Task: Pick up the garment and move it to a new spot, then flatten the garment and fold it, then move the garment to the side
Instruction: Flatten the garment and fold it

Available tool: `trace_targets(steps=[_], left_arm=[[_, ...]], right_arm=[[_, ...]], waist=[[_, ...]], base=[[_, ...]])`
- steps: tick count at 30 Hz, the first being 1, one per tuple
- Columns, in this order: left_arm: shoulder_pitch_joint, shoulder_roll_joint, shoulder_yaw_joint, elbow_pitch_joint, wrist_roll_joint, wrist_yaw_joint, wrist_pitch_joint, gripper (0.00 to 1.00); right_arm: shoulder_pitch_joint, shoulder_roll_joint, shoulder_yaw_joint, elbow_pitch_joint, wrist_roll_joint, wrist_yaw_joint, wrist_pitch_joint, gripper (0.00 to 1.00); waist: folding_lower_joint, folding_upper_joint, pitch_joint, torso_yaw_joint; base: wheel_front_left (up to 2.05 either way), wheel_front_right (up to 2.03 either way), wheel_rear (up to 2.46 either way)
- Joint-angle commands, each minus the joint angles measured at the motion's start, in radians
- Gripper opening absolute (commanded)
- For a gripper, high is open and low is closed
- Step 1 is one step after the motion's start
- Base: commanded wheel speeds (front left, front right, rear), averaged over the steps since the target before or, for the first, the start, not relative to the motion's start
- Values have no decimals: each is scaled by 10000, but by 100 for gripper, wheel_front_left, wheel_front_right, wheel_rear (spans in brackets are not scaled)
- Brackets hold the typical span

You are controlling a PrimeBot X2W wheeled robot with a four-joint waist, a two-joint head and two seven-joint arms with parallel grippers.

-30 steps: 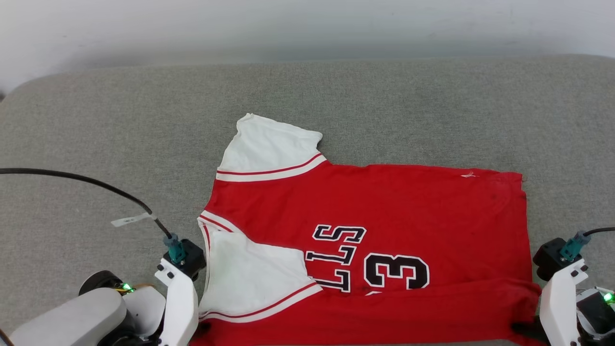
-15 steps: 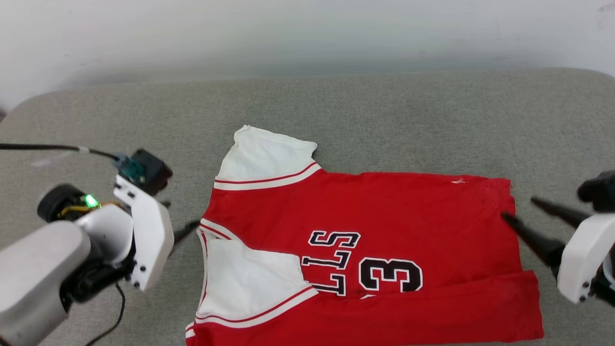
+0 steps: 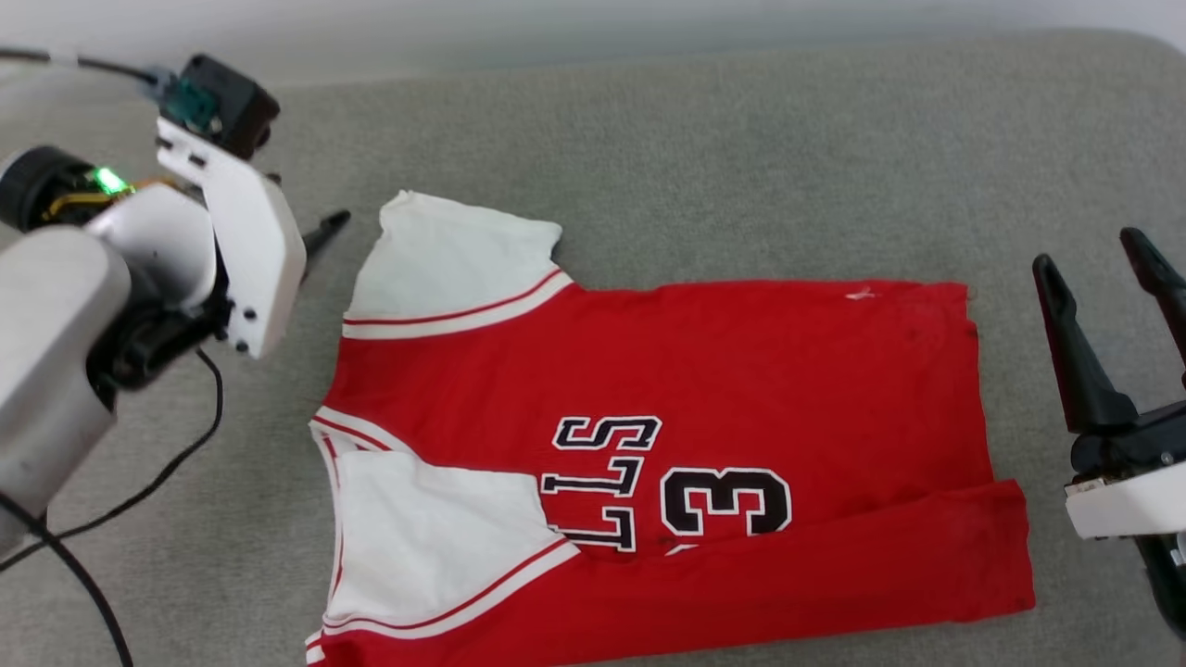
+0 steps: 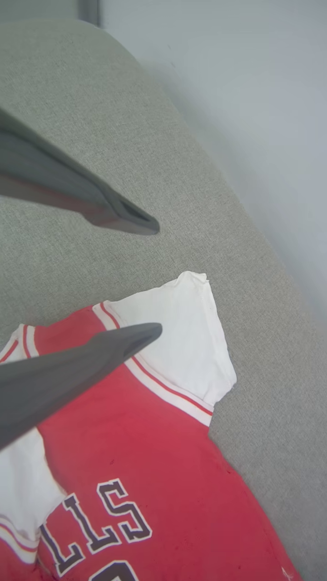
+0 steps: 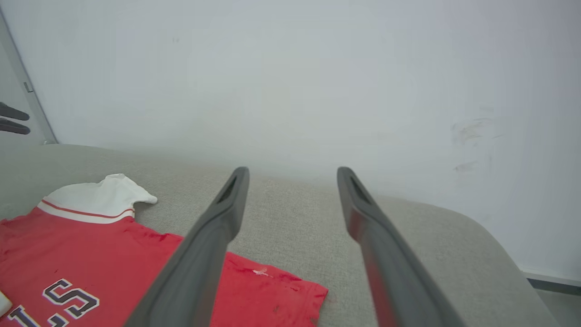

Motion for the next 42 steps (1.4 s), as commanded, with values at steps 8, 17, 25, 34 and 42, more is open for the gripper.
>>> trace_targets(steps=[8, 17, 25, 34, 42], left_arm=[[-2022, -769, 109, 1331, -393, -543, 1854, 100], [-3732, -917, -129, 2570, -984, -796, 4858, 100], [-3872, -812, -749, 3113, -706, -833, 6047, 100], [-3532, -876, -1018, 3033, -756, -1075, 5983, 0], [-3641, -1135, -743, 2636, -841, -1206, 4696, 0]], right_arm=[[740, 1338, -577, -1115, -1185, -4, -964, 100], [175, 1706, -207, -1194, -1373, -4, -1201, 100], [-262, 1680, 132, -818, -1327, -4, -1429, 100], [-751, 1325, 12, -546, -1378, -4, -1470, 100], [-2232, -178, -112, -604, -1287, -4, -178, 100]], waist=[[-1, -1, 1541, -630], [-1, -1, 3037, -1357], [-1, -1, 3673, -1723], [-1, -1, 3364, -1523], [-1, -1, 2495, -1054]], base=[[0, 0, 0], [0, 0, 0], [0, 0, 0], [0, 0, 0], [0, 0, 0]])
